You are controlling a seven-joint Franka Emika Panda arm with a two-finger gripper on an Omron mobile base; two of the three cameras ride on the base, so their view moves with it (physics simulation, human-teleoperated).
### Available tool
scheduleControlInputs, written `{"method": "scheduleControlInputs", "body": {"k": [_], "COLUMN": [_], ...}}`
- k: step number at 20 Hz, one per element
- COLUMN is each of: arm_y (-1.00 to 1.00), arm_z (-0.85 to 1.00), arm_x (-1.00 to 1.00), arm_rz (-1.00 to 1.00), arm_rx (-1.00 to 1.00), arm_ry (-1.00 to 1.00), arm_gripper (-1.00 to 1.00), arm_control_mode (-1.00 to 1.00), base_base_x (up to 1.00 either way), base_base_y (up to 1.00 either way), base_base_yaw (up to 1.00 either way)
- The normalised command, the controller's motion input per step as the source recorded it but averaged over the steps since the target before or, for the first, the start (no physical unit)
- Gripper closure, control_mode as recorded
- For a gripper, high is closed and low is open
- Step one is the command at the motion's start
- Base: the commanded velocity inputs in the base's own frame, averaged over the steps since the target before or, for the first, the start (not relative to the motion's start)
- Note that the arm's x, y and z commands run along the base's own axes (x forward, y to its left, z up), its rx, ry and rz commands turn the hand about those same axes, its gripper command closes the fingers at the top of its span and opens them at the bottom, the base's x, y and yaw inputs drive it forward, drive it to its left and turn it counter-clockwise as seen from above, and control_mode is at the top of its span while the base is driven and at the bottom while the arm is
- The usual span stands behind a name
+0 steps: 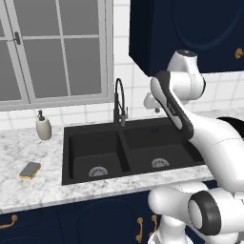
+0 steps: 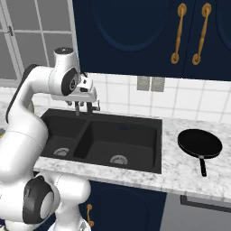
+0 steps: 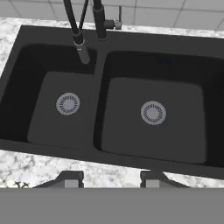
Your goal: Pick the pan and sponge and place them into the sink. Then turn on the water.
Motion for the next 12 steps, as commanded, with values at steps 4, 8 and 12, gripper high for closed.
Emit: {"method": "scheduleControlInputs", "body": {"k": [4,8,12], "arm_y": [-0.38,-0.94,-1.0], "arm_z": [0.0,-0.07,-0.15], "arm_x": [-0.05,-0.23,-0.29], "arm_rz": [0.0,0.0,0.0], "arm_rx": [0.03,0.06,0.0], "arm_ry": [-0.06,-0.12,-0.11], "arm_gripper": [-1.0,-1.0,-1.0], "arm_control_mode": [-1.0,-1.0,-1.0], "base_base_x": [0.0,0.0,0.0], "base_base_y": [0.0,0.0,0.0], "base_base_yaw": [0.0,0.0,0.0]}}
